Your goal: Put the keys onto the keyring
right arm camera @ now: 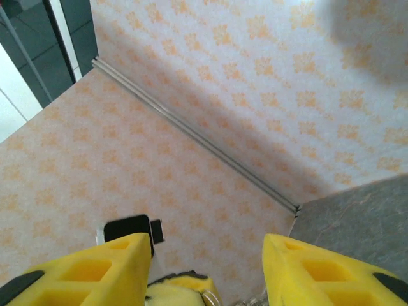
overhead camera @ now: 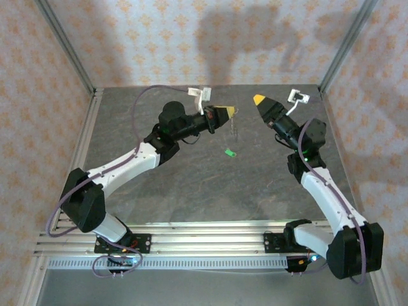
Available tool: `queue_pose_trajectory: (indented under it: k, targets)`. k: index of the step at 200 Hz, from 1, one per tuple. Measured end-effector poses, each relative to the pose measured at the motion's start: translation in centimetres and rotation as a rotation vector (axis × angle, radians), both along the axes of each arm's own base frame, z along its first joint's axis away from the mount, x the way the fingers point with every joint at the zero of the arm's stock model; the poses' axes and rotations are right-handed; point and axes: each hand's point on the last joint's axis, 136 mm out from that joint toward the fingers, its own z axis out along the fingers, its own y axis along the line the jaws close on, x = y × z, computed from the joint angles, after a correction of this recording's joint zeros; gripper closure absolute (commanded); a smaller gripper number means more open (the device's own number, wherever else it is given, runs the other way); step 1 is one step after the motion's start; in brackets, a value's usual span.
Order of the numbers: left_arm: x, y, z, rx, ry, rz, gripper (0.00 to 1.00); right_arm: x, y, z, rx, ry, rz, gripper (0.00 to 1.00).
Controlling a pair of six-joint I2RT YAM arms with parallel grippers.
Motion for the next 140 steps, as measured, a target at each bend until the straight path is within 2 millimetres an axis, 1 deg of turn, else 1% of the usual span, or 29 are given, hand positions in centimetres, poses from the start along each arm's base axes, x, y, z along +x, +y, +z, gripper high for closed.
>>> queue_pose_trajectory:
  k: [12,25,72,93,106,118,140]
  targets:
    - [-0.4,0.4,-0.4,0.015,-0.007,0.001,1.00,0.0,-0.2,-0.2,-0.008,0.018,-0.013,0.50]
    - [-0.7,0.9,-0.4,0.030,-0.030,0.006,1.00,0.4,-0.3,-1.0,-0.022,0.057,-0.028,0.50]
    - [-3.0,2.6,0.7,0.062,-0.131,0.015,1.00,2.9,-1.0,-6.9,-0.143,0.295,-0.104,0.50]
    - [-3.2,3.6,0.8,0.069,-0.150,0.033,1.00,3.9,-1.2,-9.1,-0.213,0.384,-0.124,0.50]
    - [-2.9,4.3,0.3,0.075,-0.144,0.052,1.00,4.4,-1.3,-11.1,-0.263,0.447,-0.134,0.51]
    - [-2.4,5.1,-0.4,0.081,-0.130,0.076,1.00,4.9,-1.4,-13.3,-0.321,0.510,-0.138,0.52]
    - [-1.1,6.8,-2.4,0.095,-0.078,0.134,1.00,5.4,-1.2,-17.7,-0.442,0.637,-0.133,0.56]
